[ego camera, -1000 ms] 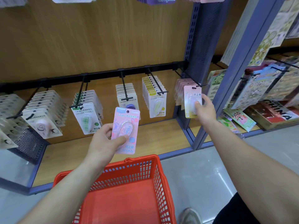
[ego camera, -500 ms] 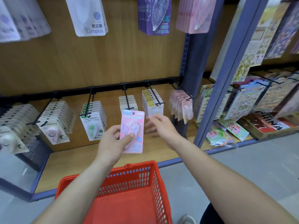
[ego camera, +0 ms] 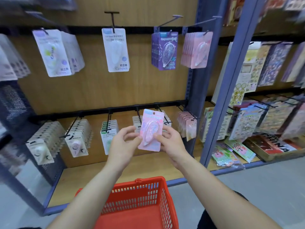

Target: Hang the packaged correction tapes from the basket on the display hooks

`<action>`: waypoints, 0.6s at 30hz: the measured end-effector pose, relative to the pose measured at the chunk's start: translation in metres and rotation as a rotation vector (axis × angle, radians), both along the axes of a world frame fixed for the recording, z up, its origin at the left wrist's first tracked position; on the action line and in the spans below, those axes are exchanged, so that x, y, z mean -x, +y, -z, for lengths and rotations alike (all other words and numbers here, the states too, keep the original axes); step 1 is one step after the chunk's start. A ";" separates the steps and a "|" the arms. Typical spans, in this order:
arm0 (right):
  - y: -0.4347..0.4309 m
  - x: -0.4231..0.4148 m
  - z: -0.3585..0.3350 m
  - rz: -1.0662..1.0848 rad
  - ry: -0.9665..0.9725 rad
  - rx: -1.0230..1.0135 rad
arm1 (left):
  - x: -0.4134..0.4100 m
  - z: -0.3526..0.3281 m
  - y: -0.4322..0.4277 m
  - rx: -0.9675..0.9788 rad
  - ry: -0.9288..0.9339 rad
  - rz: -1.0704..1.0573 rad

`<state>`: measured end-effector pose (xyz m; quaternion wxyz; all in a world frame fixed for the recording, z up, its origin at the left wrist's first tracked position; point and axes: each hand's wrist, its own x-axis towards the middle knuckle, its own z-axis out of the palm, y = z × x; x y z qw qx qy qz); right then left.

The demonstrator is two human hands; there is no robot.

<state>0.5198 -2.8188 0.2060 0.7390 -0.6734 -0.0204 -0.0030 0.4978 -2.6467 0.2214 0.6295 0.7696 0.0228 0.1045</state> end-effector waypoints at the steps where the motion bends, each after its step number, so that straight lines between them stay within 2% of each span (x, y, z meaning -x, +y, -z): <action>1: -0.005 -0.001 -0.009 0.031 -0.016 0.003 | -0.001 -0.006 -0.001 -0.042 -0.009 0.016; 13: -0.118 -0.080 -0.164 0.469 -0.314 0.059 | -0.059 -0.134 -0.032 -0.559 -0.234 0.063; 18: -0.151 -0.129 -0.210 0.522 -0.345 0.118 | -0.098 -0.180 -0.056 -0.784 -0.350 0.074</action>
